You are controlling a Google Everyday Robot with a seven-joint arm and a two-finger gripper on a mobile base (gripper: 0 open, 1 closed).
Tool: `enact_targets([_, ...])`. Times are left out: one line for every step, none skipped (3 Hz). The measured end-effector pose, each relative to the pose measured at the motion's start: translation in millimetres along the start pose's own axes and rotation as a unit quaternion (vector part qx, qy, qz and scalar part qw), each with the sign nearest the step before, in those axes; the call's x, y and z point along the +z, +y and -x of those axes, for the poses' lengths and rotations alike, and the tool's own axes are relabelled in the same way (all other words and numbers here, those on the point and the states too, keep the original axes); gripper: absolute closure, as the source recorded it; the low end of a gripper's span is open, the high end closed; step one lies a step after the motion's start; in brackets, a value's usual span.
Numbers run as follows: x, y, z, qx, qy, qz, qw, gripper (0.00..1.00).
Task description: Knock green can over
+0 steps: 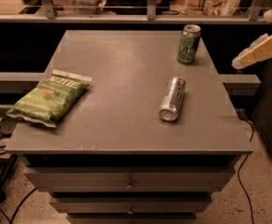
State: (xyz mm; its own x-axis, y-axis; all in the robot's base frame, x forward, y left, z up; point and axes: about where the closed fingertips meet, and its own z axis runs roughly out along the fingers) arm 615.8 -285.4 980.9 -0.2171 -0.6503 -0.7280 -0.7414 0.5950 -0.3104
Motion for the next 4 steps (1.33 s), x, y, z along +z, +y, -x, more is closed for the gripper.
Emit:
enact_targets([35.6, -19.0, -10.8, 0.025, -0.010, 0.017, 0.9995, 0.00])
enact_targets([35.7, -18.9, -10.8, 0.025, -0.010, 0.017, 0.9995, 0.00])
enact_targets([54.0, -21.0, -0.6, 0.029, -0.035, 0.009, 0.9989, 0.00])
enact_targets([78.6, -26.4, 7.5, 0.039, -0.065, 0.013, 0.9971, 0.00])
